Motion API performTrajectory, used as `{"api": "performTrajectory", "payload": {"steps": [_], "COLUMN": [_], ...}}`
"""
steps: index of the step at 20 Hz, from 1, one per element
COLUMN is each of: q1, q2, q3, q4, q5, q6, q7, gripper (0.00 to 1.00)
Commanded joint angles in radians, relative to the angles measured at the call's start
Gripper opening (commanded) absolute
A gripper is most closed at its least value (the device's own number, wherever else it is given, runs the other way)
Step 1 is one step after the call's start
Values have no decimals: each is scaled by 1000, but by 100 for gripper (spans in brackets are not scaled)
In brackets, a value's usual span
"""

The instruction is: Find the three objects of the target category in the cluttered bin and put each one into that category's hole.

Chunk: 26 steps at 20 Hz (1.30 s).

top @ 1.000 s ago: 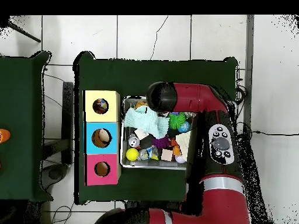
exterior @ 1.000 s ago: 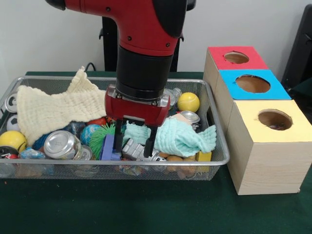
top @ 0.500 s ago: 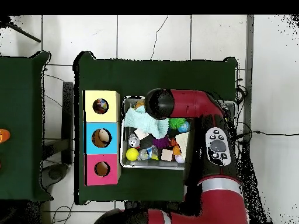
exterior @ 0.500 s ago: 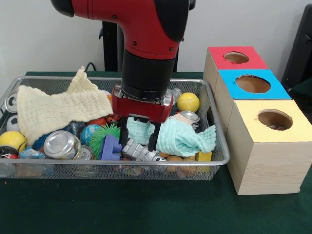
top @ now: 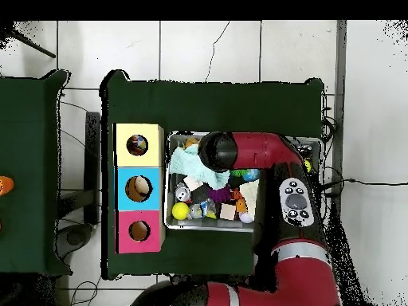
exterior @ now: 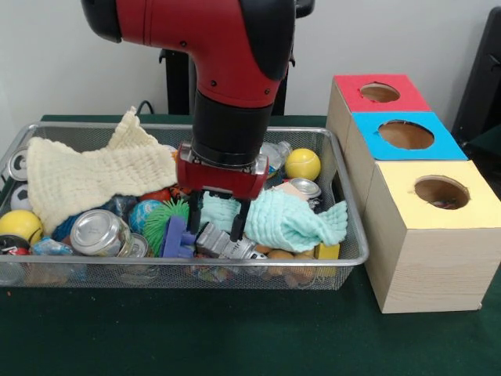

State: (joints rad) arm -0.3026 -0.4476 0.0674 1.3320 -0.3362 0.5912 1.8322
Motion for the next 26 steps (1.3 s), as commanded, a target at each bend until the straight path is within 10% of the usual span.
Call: {"api": "performTrajectory", "payload": {"steps": [1,26], "q1": [-45,-35], "q2": [99,176], "q3": [52,32], "q4": [23,33], "q5": [-77,-83], "q6": [-72,-212], "q7": [-52,9], "gripper": [100,100]}}
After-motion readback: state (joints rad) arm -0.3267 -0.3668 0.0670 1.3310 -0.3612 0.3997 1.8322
